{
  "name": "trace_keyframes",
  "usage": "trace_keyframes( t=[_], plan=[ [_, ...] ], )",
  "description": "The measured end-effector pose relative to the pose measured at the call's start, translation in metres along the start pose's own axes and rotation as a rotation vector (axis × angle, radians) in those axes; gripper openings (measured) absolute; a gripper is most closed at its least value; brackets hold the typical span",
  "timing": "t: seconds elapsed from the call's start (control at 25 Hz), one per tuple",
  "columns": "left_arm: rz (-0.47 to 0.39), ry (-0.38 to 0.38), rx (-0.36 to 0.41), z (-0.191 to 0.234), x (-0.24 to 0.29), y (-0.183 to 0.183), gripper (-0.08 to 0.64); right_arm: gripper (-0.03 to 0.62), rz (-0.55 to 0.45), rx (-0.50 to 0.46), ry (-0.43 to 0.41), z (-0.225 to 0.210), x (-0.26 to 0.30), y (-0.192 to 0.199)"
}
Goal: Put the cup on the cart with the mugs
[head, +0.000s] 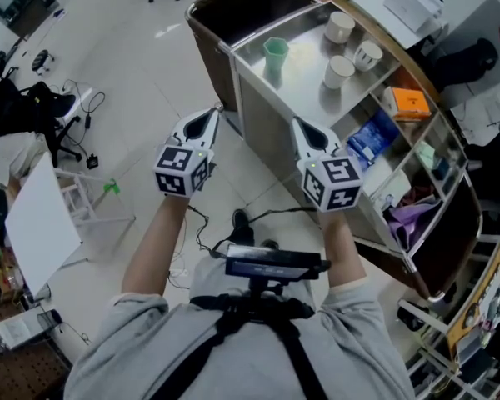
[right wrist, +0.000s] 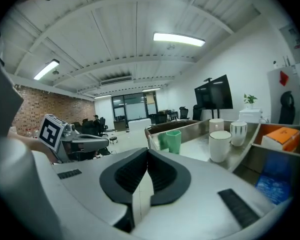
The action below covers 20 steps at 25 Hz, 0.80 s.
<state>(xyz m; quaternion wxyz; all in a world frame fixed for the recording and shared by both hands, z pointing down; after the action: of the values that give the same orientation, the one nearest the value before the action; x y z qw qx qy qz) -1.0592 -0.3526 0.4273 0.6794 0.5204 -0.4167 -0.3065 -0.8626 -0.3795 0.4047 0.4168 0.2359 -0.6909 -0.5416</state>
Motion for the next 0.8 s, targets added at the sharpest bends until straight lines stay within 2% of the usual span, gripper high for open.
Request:
trace_keyframes(
  t=[0.2, 0.52, 0.8],
  plan=[
    [0.013, -0.035, -0.03, -0.038, -0.024, 0.019, 0.002, 0.002, 0.018, 0.0, 0.019, -0.01, -0.048, 0.029],
    [0.03, -0.085, -0.033, -0.092, -0.062, 0.041, 0.002, 0.002, 0.044, 0.082, 0.015, -0.024, -0.103, 0.076],
    [0.044, -0.097, -0.019, -0.11, -0.086, 0.05, 0.001, 0.002, 0.068, 0.105, 0.043, -0.025, -0.128, 0.109]
  ],
)
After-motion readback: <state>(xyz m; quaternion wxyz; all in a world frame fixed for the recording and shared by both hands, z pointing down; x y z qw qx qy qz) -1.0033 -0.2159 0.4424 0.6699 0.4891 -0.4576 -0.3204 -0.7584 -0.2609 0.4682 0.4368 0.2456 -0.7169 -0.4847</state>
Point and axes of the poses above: the fingertips, and each gripper's own axes: x forward along the fingers, z to its left, y out of its underside, the point moved 3 cm from there along -x, backward along the fingers, and after that the axes turned 13 degrees about y, right-handed, at the moved point
